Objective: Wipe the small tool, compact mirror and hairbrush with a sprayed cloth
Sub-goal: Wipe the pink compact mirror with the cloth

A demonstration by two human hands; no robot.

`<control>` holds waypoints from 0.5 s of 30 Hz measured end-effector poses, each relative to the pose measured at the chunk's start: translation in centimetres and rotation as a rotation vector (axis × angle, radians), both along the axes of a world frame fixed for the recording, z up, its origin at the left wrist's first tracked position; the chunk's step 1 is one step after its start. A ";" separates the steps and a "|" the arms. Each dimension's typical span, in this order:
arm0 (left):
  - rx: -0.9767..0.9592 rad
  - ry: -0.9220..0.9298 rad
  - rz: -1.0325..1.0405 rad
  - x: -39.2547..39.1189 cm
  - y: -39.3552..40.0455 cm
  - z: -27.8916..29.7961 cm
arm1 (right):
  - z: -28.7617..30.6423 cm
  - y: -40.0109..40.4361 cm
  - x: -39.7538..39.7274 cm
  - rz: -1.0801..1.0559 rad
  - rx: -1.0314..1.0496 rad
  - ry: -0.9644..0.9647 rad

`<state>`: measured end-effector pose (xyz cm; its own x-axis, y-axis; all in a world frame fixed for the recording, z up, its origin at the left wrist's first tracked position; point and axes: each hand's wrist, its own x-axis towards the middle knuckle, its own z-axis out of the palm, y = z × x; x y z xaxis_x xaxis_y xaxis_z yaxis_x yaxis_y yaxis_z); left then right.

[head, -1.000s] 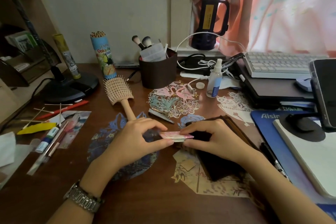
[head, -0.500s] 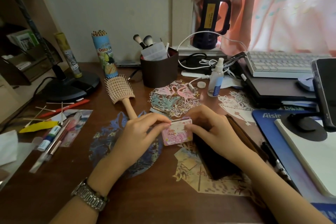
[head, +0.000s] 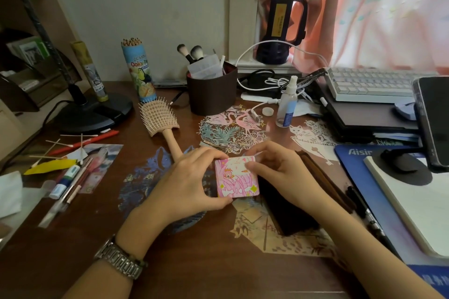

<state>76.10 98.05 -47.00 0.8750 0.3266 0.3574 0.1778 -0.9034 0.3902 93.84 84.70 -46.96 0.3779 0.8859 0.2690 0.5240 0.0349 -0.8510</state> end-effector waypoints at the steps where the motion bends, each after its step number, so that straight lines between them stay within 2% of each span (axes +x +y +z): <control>1: 0.048 -0.013 0.007 -0.1 0.1 0.2 | 0.0 0.0 -0.1 0.004 -0.012 -0.029; 5: 0.109 -0.071 0.017 -0.4 0.3 0.6 | 0.0 0.2 -0.5 0.003 -0.061 -0.113; 11: 0.157 0.134 0.016 -0.3 0.2 0.1 | -0.1 0.3 -0.5 -0.045 -0.087 -0.111; 15: 0.132 0.166 0.028 -0.1 0.2 0.2 | -0.2 0.1 -0.7 -0.067 -0.095 -0.157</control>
<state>76.03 98.25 -46.81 0.9168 0.3114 0.2500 0.2556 -0.9386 0.2319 93.11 84.82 -47.14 0.3974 0.8843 0.2453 0.6487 -0.0817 -0.7567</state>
